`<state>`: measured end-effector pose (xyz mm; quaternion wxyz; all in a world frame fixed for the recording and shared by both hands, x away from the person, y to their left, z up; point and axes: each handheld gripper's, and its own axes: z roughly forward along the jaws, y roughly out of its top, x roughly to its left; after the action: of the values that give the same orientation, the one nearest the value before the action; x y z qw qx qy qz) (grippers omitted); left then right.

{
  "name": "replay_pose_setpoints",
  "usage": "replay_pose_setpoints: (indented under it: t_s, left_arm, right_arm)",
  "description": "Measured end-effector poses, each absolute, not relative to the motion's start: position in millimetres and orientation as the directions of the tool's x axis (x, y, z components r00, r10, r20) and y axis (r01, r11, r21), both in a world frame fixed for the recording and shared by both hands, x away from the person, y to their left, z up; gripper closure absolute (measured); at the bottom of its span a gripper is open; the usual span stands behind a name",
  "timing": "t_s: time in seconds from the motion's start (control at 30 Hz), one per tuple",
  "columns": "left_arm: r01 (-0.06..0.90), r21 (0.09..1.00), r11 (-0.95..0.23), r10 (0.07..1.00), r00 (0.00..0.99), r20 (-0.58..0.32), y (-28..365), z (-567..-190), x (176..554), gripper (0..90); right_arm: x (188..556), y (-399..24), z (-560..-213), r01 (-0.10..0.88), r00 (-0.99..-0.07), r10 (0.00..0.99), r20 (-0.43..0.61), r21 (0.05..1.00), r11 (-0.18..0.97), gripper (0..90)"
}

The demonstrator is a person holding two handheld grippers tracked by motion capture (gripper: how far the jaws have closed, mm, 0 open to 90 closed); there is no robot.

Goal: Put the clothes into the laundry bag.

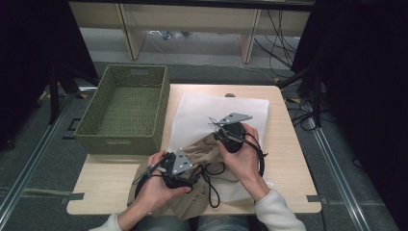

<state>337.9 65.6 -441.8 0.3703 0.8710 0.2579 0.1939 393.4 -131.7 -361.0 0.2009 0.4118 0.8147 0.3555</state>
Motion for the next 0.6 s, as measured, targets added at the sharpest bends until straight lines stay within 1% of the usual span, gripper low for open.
replay_pose_setpoints:
  t_s: [0.1,0.17,0.23,0.3,0.33,0.37,0.47,0.5,0.6]
  left_arm:
    - [0.324,0.734,-0.597,0.587,0.8,0.124,61.4,-451.2,342.5,28.2]
    - [0.333,0.734,-0.592,0.587,0.802,0.11,59.2,-452.4,344.4,34.4]
    - [0.336,0.726,-0.6,0.581,0.807,0.106,57.0,-452.5,344.2,42.7]
    - [0.34,0.722,-0.602,0.579,0.809,0.101,53.3,-454.5,343.3,48.8]
    - [0.345,0.72,-0.602,0.578,0.81,0.095,52.3,-455.0,343.2,50.5]
    - [0.351,0.721,-0.598,0.58,0.81,0.087,51.6,-455.2,343.4,51.7]
    - [0.363,0.719,-0.592,0.58,0.812,0.067,51.1,-455.9,345.3,56.9]
    - [0.366,0.718,-0.592,0.583,0.81,0.067,50.8,-456.0,345.5,58.6]
    - [0.373,0.711,-0.596,0.583,0.81,0.065,49.7,-456.6,345.8,63.5]
  right_arm:
    - [394.1,-132.2,-361.2,0.525,-0.588,0.808,-0.043,0.739,0.421,88.5]
    - [395.0,-132.3,-361.9,0.519,-0.595,0.802,-0.048,0.739,0.429,88.5]
    - [394.6,-131.6,-362.5,0.528,-0.59,0.806,-0.041,0.736,0.424,88.5]
    - [396.3,-132.0,-363.5,0.501,-0.607,0.791,-0.069,0.74,0.449,88.5]
    - [396.2,-131.3,-363.8,0.505,-0.6,0.797,-0.065,0.742,0.441,88.5]
    - [394.9,-130.3,-363.6,0.529,-0.586,0.809,-0.042,0.737,0.421,88.5]
    - [395.7,-131.0,-363.8,0.515,-0.599,0.799,-0.057,0.737,0.438,88.5]
    - [394.4,-129.7,-364.0,0.535,-0.585,0.81,-0.037,0.734,0.419,88.5]
    - [395.3,-130.1,-364.5,0.525,-0.596,0.801,-0.05,0.731,0.436,88.5]
